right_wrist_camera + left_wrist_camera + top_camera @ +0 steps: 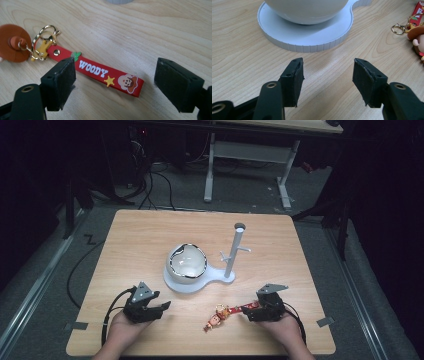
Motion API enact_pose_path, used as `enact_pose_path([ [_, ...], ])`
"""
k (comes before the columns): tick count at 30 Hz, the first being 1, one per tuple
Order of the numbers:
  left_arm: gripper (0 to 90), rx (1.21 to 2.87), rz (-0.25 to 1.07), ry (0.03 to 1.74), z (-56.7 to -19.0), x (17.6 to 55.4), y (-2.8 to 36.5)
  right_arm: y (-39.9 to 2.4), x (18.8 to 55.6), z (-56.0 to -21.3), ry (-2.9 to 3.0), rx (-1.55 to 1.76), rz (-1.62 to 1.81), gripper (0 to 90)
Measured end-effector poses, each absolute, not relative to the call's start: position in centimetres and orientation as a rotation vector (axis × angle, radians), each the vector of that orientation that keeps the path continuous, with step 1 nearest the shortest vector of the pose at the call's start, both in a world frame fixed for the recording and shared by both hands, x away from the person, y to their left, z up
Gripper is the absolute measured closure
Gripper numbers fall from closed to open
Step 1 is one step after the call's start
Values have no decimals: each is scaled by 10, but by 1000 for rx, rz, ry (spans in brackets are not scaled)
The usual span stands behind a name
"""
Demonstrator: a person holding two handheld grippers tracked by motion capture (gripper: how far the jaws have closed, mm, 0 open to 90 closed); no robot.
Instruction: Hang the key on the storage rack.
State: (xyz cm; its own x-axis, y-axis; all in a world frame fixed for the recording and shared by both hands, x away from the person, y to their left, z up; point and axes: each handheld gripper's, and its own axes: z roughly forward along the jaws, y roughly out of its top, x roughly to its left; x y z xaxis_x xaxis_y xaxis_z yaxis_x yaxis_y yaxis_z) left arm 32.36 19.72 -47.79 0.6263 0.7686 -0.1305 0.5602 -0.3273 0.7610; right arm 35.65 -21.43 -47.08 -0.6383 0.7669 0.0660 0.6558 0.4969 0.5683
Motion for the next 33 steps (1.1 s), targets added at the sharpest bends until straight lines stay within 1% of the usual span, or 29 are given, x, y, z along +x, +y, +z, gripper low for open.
enact_pose_path([
  [2, 422, 2036, 320, 1039, -479, 324, 197, -212, 355, -471, 2558, 1198, 844, 183],
  [3, 422, 2038, 312, 1044, -480, 325, 197, -209, 353, -472, 2576, 1152, 839, 216],
  [4, 423, 2038, 312, 1044, -480, 325, 197, -209, 353, -472, 2576, 1152, 839, 216],
  [5, 422, 2039, 309, 1043, -481, 325, 197, -205, 351, -474, 2585, 1113, 806, 285],
  [7, 422, 2041, 308, 1039, -480, 325, 196, -204, 350, -476, 2593, 1108, 788, 297],
  [9, 422, 2037, 310, 1029, -479, 324, 195, -202, 345, -475, 2600, 1072, 788, 421],
  [10, 422, 2037, 310, 1029, -479, 324, 195, -202, 345, -475, 2600, 1072, 788, 421],
  [11, 422, 2039, 311, 1025, -479, 325, 194, -202, 341, -474, 2604, 1062, 790, 476],
  [13, 422, 2036, 308, 1028, -479, 326, 194, -202, 339, -473, 2604, 1065, 783, 530],
  [14, 422, 2036, 308, 1028, -479, 326, 194, -202, 339, -473, 2604, 1065, 783, 530],
  [17, 422, 2045, 307, 1017, -479, 327, 192, -205, 334, -472, 2606, 1067, 782, 634],
  [18, 422, 2045, 307, 1017, -479, 327, 192, -205, 334, -472, 2606, 1067, 782, 634],
  [23, 423, 2044, 306, 1008, -478, 328, 189, -213, 328, -470, 2596, 1110, 768, 694],
  [28, 423, 2043, 303, 1010, -478, 328, 189, -222, 325, -469, 2568, 1158, 750, 703],
  [33, 423, 2044, 296, 1011, -479, 330, 188, -243, 317, -465, 2528, 1243, 692, 708],
])
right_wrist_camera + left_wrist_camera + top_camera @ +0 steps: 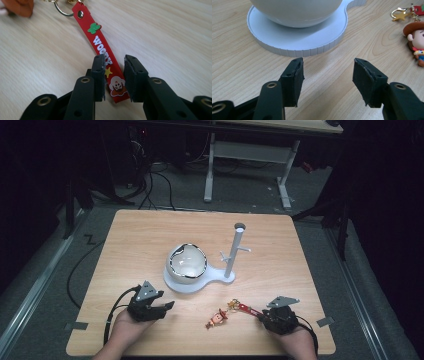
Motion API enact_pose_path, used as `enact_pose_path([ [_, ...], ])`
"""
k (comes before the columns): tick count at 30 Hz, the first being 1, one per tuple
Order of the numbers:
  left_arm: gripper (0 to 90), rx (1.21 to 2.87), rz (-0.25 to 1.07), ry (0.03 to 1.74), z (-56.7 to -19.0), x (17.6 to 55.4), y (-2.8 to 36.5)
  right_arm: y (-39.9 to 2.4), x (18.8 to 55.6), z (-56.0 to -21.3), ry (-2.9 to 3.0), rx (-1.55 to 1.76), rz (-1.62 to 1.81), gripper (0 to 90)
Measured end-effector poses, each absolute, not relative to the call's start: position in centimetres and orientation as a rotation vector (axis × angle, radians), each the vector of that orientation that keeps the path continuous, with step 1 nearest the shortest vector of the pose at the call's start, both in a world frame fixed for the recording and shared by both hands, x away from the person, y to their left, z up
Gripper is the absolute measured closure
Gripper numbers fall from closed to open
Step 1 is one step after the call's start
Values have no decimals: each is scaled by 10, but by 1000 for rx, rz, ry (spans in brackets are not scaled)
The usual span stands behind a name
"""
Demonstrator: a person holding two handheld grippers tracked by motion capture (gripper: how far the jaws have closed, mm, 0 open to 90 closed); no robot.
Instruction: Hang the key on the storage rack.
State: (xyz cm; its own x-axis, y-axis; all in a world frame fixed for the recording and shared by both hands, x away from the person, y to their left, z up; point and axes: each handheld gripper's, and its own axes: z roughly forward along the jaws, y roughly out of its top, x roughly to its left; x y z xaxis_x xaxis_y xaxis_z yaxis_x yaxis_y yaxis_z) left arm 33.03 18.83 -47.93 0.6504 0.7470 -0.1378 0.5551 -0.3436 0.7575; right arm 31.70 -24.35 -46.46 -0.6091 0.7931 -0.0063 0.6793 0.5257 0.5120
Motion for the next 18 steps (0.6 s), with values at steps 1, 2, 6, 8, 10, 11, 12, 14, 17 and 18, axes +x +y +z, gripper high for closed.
enact_pose_path([
  [1, 423, 2040, 295, 1014, -480, 331, 188, -246, 315, -464, 2526, 1251, 685, 708],
  [2, 424, 2043, 295, 1013, -480, 332, 187, -249, 313, -463, 2518, 1268, 677, 708],
  [6, 423, 2049, 294, 1004, -480, 334, 184, -259, 310, -461, 2487, 1311, 643, 710],
  [8, 423, 2055, 295, 996, -479, 334, 183, -268, 306, -459, 2463, 1342, 617, 711],
  [10, 423, 2057, 294, 991, -480, 335, 182, -278, 302, -458, 2433, 1381, 603, 711],
  [11, 423, 2055, 289, 995, -480, 335, 182, -286, 299, -457, 2408, 1413, 583, 711],
  [12, 423, 2056, 288, 994, -480, 336, 182, -291, 298, -457, 2399, 1431, 577, 711],
  [14, 424, 2063, 289, 987, -480, 335, 180, -297, 295, -456, 2392, 1461, 580, 697],
  [17, 423, 2074, 291, 978, -480, 333, 179, -295, 295, -454, 2413, 1479, 594, 615],
  [18, 423, 2074, 291, 978, -480, 333, 179, -295, 295, -454, 2413, 1479, 594, 615],
])
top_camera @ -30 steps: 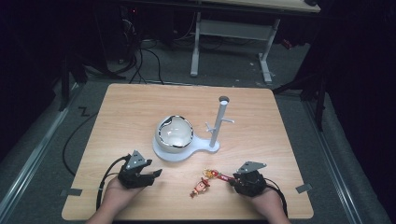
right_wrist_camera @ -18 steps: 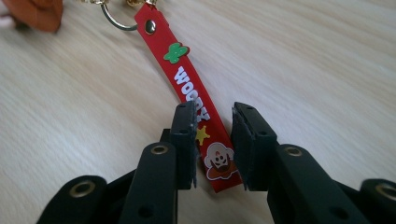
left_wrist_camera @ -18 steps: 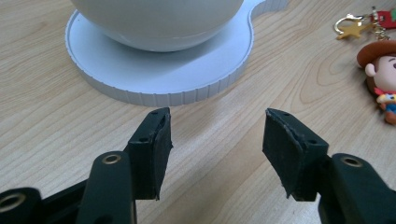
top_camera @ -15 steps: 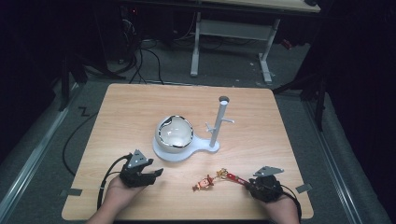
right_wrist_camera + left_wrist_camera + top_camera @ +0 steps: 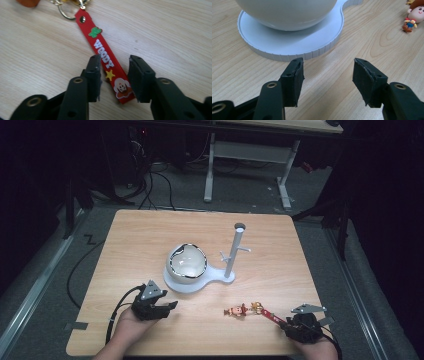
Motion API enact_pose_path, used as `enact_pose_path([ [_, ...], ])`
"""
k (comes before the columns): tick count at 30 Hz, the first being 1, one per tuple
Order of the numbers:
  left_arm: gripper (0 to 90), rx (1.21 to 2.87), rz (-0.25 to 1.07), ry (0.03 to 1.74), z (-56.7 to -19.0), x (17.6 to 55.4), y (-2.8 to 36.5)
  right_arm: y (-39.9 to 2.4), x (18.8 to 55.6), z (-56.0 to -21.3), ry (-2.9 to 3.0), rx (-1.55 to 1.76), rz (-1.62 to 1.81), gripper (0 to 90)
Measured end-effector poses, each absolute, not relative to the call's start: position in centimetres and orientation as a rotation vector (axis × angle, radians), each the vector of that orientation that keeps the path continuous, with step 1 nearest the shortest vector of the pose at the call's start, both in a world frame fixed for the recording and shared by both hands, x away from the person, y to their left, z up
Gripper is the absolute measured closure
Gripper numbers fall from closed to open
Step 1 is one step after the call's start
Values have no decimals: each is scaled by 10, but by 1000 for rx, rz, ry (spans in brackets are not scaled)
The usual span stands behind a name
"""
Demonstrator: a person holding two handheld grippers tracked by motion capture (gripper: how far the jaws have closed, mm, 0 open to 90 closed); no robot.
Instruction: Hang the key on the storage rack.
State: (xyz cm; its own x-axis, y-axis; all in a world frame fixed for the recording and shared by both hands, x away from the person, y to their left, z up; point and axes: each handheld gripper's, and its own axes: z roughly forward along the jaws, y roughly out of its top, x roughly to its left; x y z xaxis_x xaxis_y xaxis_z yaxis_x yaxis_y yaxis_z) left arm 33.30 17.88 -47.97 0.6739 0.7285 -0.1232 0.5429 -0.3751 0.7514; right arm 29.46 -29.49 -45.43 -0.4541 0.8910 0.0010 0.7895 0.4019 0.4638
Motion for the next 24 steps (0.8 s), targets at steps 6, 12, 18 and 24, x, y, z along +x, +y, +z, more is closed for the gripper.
enact_pose_path([
  [6, 423, 2069, 297, 973, -478, 331, 183, -266, 315, -444, 2610, 1351, 434, 555],
  [12, 423, 2058, 294, 983, -478, 332, 187, -232, 343, -438, 2725, 1234, 244, 591],
  [18, 423, 2059, 284, 956, -476, 330, 186, -207, 359, -442, 2820, 1137, -14, 630],
  [24, 423, 2053, 273, 946, -475, 331, 187, -201, 372, -445, 2872, 1111, -160, 649],
])
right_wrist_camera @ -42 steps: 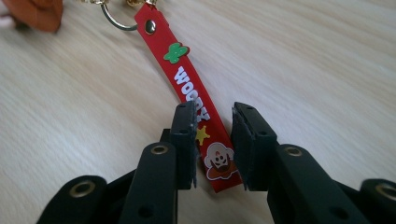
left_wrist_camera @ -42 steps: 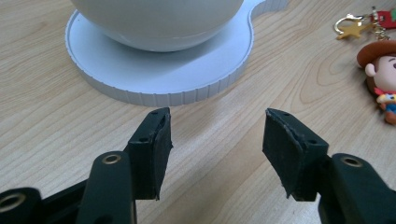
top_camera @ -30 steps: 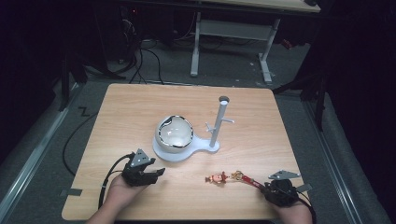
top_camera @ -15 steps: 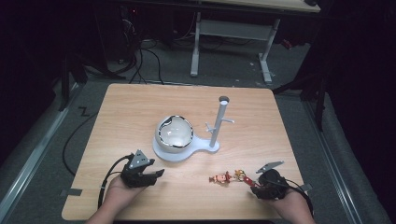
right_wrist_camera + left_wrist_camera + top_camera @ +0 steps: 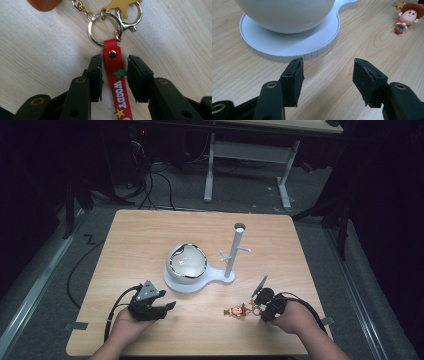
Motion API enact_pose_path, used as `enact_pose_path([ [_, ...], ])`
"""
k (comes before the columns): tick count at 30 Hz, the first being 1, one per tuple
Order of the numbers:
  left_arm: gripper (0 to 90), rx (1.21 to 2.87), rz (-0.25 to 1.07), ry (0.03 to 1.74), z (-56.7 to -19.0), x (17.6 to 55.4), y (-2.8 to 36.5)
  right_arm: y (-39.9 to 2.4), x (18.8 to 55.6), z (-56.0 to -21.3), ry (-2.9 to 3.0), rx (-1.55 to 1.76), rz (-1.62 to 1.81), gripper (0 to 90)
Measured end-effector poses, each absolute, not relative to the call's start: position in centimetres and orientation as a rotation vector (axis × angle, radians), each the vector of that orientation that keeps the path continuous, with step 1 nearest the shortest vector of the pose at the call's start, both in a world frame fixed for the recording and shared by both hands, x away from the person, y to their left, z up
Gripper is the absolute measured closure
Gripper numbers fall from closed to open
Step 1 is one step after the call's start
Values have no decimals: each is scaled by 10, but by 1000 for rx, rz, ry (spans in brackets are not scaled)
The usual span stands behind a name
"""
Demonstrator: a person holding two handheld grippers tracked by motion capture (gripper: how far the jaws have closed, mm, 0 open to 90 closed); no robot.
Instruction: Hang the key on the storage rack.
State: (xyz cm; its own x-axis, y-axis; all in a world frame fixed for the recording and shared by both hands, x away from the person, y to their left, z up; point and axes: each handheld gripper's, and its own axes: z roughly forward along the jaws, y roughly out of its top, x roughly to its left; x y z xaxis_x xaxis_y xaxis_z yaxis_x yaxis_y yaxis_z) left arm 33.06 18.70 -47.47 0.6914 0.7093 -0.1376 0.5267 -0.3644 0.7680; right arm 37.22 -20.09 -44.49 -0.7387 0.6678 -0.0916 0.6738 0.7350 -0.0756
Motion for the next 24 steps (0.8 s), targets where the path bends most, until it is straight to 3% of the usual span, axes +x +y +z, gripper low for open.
enact_pose_path([
  [6, 423, 2049, 269, 943, -474, 330, 187, -196, 380, -448, 2931, 1054, -231, 631],
  [9, 423, 2051, 268, 942, -475, 331, 187, -194, 382, -449, 2948, 1063, -229, 649],
  [12, 423, 2056, 264, 939, -475, 330, 187, -191, 385, -449, 2991, 1051, -223, 736],
  [24, 423, 2066, 258, 929, -475, 330, 185, -185, 384, -449, 2974, 1028, -284, 748],
])
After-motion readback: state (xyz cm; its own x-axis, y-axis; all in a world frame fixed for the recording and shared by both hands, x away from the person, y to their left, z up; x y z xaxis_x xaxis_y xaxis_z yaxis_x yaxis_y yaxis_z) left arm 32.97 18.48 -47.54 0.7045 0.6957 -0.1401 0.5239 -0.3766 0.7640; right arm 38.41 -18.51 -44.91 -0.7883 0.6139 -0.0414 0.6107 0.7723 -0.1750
